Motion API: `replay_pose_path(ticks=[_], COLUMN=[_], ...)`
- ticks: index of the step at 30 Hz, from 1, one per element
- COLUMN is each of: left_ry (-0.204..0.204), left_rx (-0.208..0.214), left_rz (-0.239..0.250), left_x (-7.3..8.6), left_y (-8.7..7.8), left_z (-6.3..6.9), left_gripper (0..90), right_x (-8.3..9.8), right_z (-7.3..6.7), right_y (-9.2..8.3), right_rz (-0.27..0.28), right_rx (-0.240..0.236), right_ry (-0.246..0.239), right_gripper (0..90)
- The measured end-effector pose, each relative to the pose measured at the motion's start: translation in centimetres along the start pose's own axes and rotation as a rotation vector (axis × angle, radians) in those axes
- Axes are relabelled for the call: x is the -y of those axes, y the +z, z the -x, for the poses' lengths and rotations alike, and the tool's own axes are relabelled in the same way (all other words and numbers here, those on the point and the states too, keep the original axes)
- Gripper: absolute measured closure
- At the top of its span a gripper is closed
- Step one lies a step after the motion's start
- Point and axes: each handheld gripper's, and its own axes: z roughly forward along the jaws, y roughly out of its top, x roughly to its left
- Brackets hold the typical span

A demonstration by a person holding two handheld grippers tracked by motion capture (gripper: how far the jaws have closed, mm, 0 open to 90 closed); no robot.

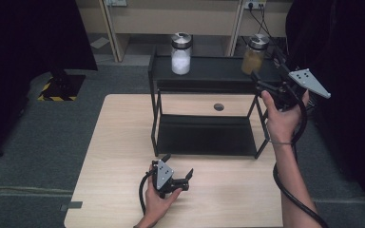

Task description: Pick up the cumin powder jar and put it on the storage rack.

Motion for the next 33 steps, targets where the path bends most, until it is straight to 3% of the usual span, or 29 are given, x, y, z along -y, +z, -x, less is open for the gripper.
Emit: replay_pose_path(ticks=[33], left_ry=[0.010], left_rx=[-0.006], left_rz=[0.013], left_x=[0.2], left_y=[-0.1], left_z=[0.3], left_gripper=[0.5], right_x=[4.8], right_z=[0.5], right_y=[-4.5], right_rz=[-0.012], right_rx=[-0.029], right_ry=[-0.001], right_gripper=[3.6])
